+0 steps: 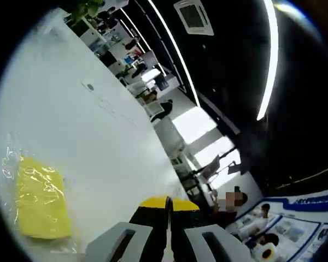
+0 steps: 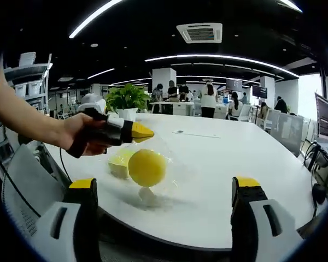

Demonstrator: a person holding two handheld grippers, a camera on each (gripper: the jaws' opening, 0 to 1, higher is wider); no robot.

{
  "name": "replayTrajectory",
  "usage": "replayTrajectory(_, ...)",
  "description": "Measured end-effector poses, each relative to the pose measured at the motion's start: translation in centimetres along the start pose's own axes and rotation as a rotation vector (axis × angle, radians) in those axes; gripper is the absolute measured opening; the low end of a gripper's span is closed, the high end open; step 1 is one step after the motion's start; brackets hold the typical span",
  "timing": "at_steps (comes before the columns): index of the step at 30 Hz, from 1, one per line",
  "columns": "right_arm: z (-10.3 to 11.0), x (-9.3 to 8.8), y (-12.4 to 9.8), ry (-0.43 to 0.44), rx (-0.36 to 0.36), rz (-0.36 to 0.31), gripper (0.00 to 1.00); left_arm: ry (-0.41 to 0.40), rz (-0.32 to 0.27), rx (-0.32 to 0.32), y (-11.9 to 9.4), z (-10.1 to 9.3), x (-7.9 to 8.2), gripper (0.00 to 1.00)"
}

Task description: Compare the silicone blocks by pressing each to a similar depth, holding the contact briefly, and releasing to observe deformation and rebound differences across the visible hardness samples.

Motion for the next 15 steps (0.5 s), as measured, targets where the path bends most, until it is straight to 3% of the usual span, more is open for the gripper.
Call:
replayTrajectory(3, 0.0, 0.1, 0.0, -0.009, -0.001, -0.007, 0.96, -0.021, -0.052, 0.119, 0.8, 1.9, 0.2, 0.0)
replayTrajectory(6, 0.0, -0.1, 0.0, -0.01, 0.002, 0.001, 0.96, -0.105, -0.119, 0.191, 1.5, 3.2, 0.1, 0.0)
replayTrajectory(10, 0.3, -0.3, 0.1, -0.033, 0.006, 0.013, 0.96, -0.107, -0.186, 0.317, 2.3, 4.2, -0.4, 0.0)
replayTrajectory(13, 0.4, -0.5, 0.1, -0.043, 0.01, 0.024, 0.95, 0.011, -0.144, 0.36, 3.1, 4.4, -1.3, 0.0)
replayTrajectory(15, 0.4, -0.5, 0.1, -0.039, 0.012, 0.024, 0.95, -0.01, -0.149, 0.361, 3.4, 4.7, -1.7, 0.0)
Point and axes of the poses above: the point that each gripper's makers call its tool centre point, and the gripper's own axes: y roughly forward along the fingers, z roughly to its left, x roughly out of its top, the point moved 5 cm from there along -y, roughly backward along the fingers, and after that the axes turned 3 degrees about -x, right-handed, at the moved point
